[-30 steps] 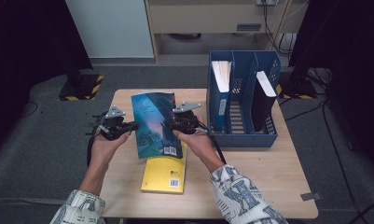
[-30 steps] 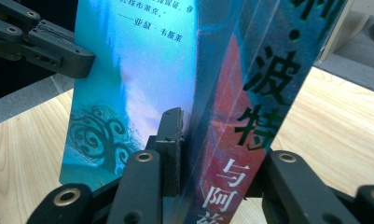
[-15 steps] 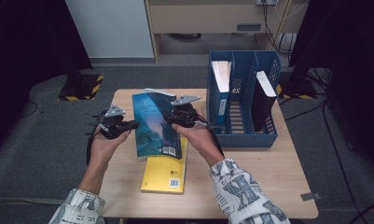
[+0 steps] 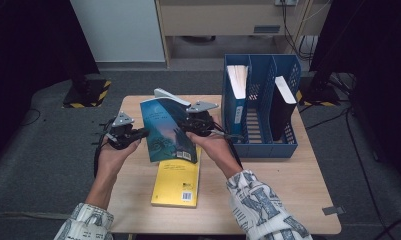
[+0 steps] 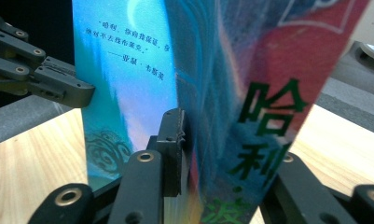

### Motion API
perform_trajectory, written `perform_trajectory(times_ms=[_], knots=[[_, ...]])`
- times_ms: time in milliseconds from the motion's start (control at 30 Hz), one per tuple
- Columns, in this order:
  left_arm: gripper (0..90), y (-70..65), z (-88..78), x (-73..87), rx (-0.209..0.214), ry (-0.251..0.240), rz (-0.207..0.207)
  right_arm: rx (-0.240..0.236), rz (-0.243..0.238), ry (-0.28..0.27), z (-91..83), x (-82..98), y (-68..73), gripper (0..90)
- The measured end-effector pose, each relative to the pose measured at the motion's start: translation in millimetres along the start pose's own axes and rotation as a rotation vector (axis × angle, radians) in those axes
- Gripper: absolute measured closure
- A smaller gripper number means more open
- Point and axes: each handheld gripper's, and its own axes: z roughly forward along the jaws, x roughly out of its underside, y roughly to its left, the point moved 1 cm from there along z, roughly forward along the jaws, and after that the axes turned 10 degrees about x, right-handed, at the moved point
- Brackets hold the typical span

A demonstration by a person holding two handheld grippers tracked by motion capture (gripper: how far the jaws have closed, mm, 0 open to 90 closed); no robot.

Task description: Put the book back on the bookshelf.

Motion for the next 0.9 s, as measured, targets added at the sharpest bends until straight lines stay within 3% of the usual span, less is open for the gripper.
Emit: perform_trajectory(times_ms=[233, 500, 667, 800, 900], knots=[[81.8, -9.0, -8.1, 11.4, 0.001, -0.036, -0.018, -0.056, 0.018, -0.002, -19.0, 6.1, 8.6, 63.7], [73.7, -17.3, -11.9, 24.5, -0.008, -0.093, -0.041, -0.128, 0.005, -0.013, -39.3, 13.8, 23.3, 60.1], [69.8, -17.3, -11.6, 29.1, -0.002, -0.112, -0.055, -0.178, -0.022, -0.035, -43.7, 7.9, 30.4, 53.7], [61.6, -19.9, -8.7, 31.5, -0.015, -0.128, -0.059, -0.189, -0.028, -0.047, -44.9, 2.1, 30.6, 54.8], [49.8, -22.8, -5.5, 36.6, -0.044, -0.129, -0.056, -0.182, -0.034, -0.044, -44.5, -0.1, 28.3, 56.0]])
